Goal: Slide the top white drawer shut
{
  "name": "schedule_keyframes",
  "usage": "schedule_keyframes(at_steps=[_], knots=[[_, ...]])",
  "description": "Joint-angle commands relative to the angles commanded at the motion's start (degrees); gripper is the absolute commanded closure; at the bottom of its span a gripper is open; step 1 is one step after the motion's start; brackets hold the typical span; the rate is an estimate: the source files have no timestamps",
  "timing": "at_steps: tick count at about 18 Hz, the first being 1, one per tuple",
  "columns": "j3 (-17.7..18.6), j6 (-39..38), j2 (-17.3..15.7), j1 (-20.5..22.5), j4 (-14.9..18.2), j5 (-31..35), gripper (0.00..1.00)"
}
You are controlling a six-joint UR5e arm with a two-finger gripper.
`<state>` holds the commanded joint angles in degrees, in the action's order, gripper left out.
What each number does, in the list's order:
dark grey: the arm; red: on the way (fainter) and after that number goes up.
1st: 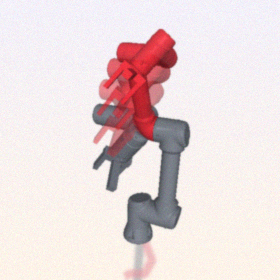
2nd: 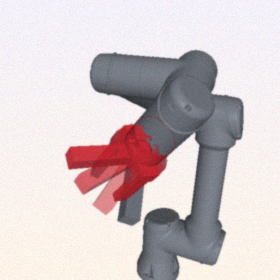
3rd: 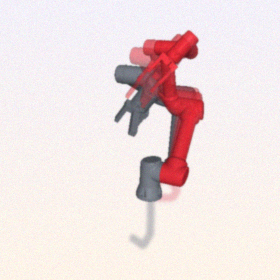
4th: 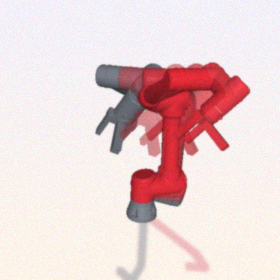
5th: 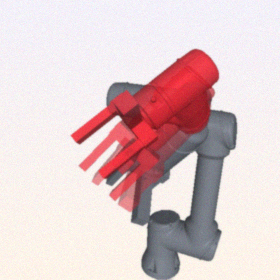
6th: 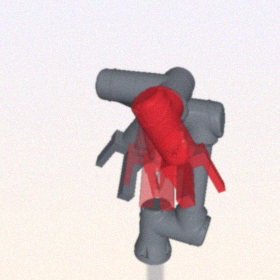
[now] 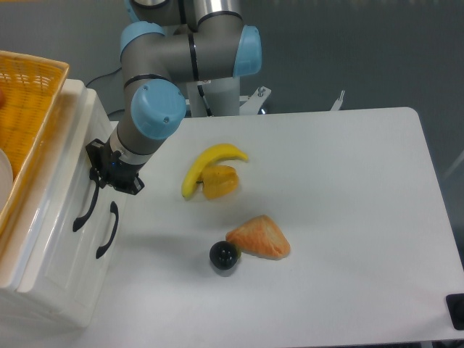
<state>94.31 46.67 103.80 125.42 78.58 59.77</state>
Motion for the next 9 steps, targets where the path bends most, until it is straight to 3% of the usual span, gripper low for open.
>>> schedule_keyframes(at_steps=[2,5,6,9], knots=[[0.0,0.0,0.1,0.1,0.0,0.0,0.92],[0.0,0.0,0.3,1.1,-0.1,0.1,0.79],[-0.1,0.0,0.2,2.4,-0.1,0.2,0.73],[-1.5,0.1,0.2,6.3,-0.1,0.3,0.69]])
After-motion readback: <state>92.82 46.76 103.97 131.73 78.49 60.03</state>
